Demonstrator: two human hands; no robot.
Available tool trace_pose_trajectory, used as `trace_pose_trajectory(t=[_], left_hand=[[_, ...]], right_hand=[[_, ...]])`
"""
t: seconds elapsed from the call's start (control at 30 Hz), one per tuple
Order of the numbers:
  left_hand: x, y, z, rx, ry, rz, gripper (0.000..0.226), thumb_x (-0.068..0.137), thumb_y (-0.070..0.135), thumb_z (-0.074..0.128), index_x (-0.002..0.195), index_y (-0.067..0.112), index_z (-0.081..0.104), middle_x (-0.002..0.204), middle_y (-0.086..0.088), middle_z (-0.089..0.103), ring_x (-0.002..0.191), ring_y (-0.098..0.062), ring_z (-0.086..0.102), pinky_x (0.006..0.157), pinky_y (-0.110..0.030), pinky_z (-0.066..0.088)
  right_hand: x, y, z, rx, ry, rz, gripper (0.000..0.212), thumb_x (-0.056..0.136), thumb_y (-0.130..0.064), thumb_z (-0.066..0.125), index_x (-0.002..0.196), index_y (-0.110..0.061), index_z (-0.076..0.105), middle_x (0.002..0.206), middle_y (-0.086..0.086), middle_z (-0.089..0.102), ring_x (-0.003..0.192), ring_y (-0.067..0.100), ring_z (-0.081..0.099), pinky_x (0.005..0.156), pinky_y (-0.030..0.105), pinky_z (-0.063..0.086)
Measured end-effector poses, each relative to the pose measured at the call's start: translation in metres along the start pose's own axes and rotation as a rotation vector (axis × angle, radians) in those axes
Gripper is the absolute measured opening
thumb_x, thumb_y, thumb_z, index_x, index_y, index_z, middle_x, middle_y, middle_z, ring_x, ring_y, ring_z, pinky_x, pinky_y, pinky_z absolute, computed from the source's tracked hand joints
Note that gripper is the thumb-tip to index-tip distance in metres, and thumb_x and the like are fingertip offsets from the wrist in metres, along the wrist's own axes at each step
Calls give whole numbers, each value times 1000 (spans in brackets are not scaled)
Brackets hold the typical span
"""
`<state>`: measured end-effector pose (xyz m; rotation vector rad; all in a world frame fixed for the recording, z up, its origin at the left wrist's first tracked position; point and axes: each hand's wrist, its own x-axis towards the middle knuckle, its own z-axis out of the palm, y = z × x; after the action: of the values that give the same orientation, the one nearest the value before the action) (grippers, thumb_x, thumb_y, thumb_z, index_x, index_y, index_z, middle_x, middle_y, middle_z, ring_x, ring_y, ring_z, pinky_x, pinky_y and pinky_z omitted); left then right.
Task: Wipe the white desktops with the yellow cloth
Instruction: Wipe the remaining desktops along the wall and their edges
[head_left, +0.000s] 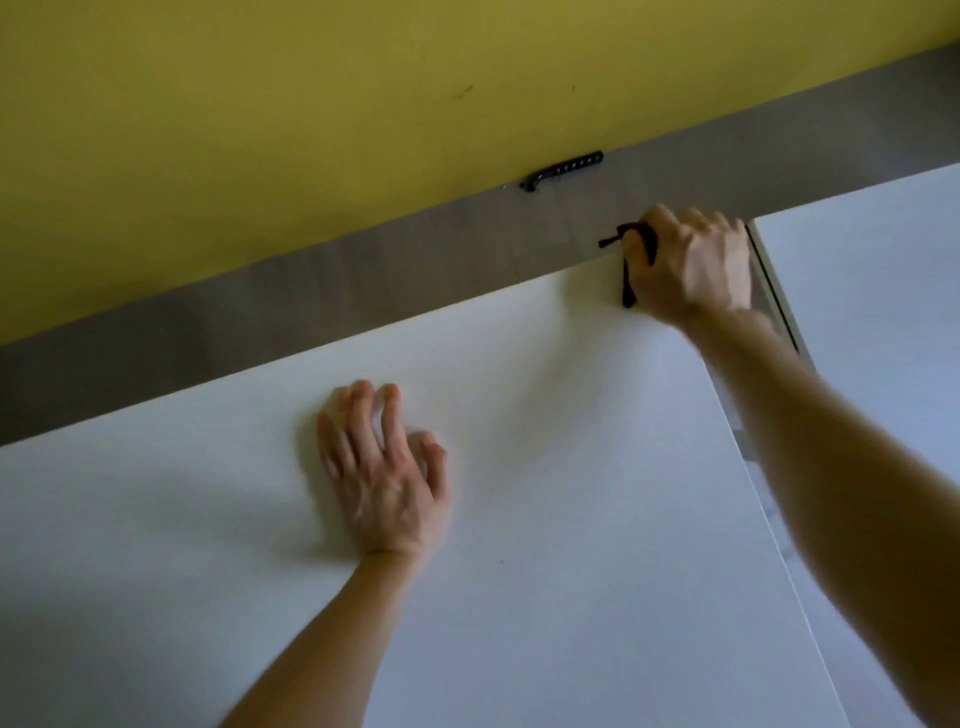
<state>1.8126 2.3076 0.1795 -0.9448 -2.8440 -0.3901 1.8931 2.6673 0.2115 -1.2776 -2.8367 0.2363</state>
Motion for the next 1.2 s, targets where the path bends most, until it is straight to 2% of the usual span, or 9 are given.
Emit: trace_pose_trajectory(t=[0.17,0.3,0.4,0.47,0.67,0.77,0.93,1.03,1.2], left_hand=[[3,1,1,28,7,10,57,100,25,57,152,3,55,159,-25,47,154,-47,38,125,-66,28],[2,1,-1,50,-1,17,57,100,27,55,152,3,55,158,-24,47,152,-46,40,123,-65,30],[-1,-2,-1,65,-1,16,58,100,28,55,152,3,54,159,-24,47,152,-46,41,123,-65,32],[-1,-4,1,60,8,21,59,99,28,57,152,3,54,160,-24,47,152,-46,41,123,-65,32],[-1,-2,3,35,31,20,55,101,25,55,150,2,56,157,-25,49,150,-49,42,123,-66,31],[2,-1,5,38,30,22,55,100,25,56,150,2,56,156,-26,49,150,-49,42,123,-66,31],[1,-3,7,59,20,21,57,98,24,60,151,3,55,157,-24,49,151,-47,41,123,-65,31],[0,-4,8,63,28,25,57,97,23,62,150,4,55,156,-23,50,150,-46,43,124,-63,31],[1,-5,8,55,41,22,56,100,28,56,151,6,56,156,-23,50,149,-47,43,124,-63,29]], right_hand=[[6,-31,6,-6,44,-77,40,108,-40,40,111,-14,70,103,14,69,96,38,63,93,47,42],[0,-111,11,151,-117,-414,37,103,-44,45,106,-19,73,97,10,73,91,39,69,82,41,47],[-34,-177,19,323,-217,-629,35,102,-45,51,111,-22,75,93,6,70,89,35,67,84,41,45],[-31,-167,22,370,-204,-711,31,102,-45,57,120,-26,75,99,5,71,96,34,67,88,40,47],[10,-8,4,189,-19,-313,34,104,-45,50,116,-22,72,102,9,73,97,39,66,92,48,52],[3,-27,0,75,44,-139,37,103,-42,43,107,-18,71,96,9,69,94,37,62,93,47,47],[-27,-177,25,219,-145,-512,34,103,-45,47,103,-21,71,92,3,69,89,31,64,83,40,41],[-36,-193,27,323,-197,-610,36,103,-48,49,114,-23,73,99,4,71,96,32,66,89,41,47],[-14,-64,27,293,139,-183,35,103,-42,52,118,-19,74,105,8,72,104,38,65,102,43,45]])
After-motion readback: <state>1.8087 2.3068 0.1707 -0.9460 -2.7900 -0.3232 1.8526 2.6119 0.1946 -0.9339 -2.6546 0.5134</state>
